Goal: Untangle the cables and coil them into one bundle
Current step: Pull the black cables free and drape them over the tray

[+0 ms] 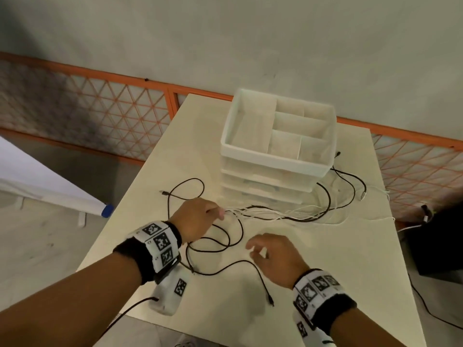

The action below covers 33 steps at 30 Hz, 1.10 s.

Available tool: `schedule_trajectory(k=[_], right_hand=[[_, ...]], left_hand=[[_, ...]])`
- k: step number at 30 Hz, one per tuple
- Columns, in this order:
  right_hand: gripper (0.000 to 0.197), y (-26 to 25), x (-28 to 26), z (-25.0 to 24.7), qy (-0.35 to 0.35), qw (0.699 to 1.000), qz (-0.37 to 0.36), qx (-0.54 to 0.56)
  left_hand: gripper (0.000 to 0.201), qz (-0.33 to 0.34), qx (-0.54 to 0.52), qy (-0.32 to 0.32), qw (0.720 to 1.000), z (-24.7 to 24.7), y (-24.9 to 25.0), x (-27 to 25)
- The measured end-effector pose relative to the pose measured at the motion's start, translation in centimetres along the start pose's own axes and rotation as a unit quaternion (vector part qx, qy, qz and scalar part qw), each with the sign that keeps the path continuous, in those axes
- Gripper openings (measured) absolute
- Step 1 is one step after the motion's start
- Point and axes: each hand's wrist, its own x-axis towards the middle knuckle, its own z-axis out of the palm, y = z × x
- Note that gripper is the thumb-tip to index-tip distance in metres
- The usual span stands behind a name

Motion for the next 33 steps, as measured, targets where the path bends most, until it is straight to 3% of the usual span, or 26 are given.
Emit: schedule_trajectory(k=[2,5,9,12,15,17,20,22,26,30,33], right_hand=[[0.039,-2.2,1.4,1.7,-0.063,0.996,-0.022,-0.064],[0.052,-4.5,3.4,4.1,-0.13,0.975,0.0,-0.181],[0.025,-4.7,4.2,5.4,-0.116,0.961,0.031,-0.251],[0.018,-5.0,3.3,3.2,-0.059,0.981,0.022,-0.182],[0.013,-5.9,2.2,-1.3,0.057,0.994,-0.021,-0.089],[0.009,-6.6,1.5,-4.8,0.129,0.99,-0.051,-0.027],[0.017,-7.4,0.6,-9.3,0.22,0.974,-0.042,0.039],[0.02,-7.3,0.0,-11.5,0.255,0.964,-0.024,0.069],[0.022,-6.3,-1.0,-13.7,0.27,0.959,0.003,0.086],[0.02,-5.9,-1.9,-14.7,0.237,0.953,0.031,0.189],[0.018,-6.2,-2.0,-14.8,0.195,0.966,0.008,0.172]], left_hand=[[0.031,0.022,-0.02,-0.005,1.0,-1.1,0.6,0.2],[0.039,0.037,-0.028,-0.018,0.999,-2.6,1.5,0.3],[0.04,0.016,-0.056,-0.012,0.998,-3.7,1.7,0.2],[0.037,0.018,-0.063,-0.011,0.998,-4.1,1.4,0.1],[0.03,0.02,-0.084,-0.01,0.996,-3.9,1.4,0.0],[0.027,0.025,-0.113,-0.021,0.993,-3.7,1.9,0.0],[0.028,0.034,-0.188,-0.081,0.978,-2.9,3.0,0.1],[0.028,0.037,-0.196,-0.06,0.978,-2.6,3.7,0.5],[0.035,0.023,-0.137,0.026,0.99,-3.0,4.5,1.4],[0.026,0.005,-0.2,0.0,0.98,-3.5,5.6,1.4],[0.022,0.023,-0.246,-0.014,0.969,-4.0,7.3,1.2]])
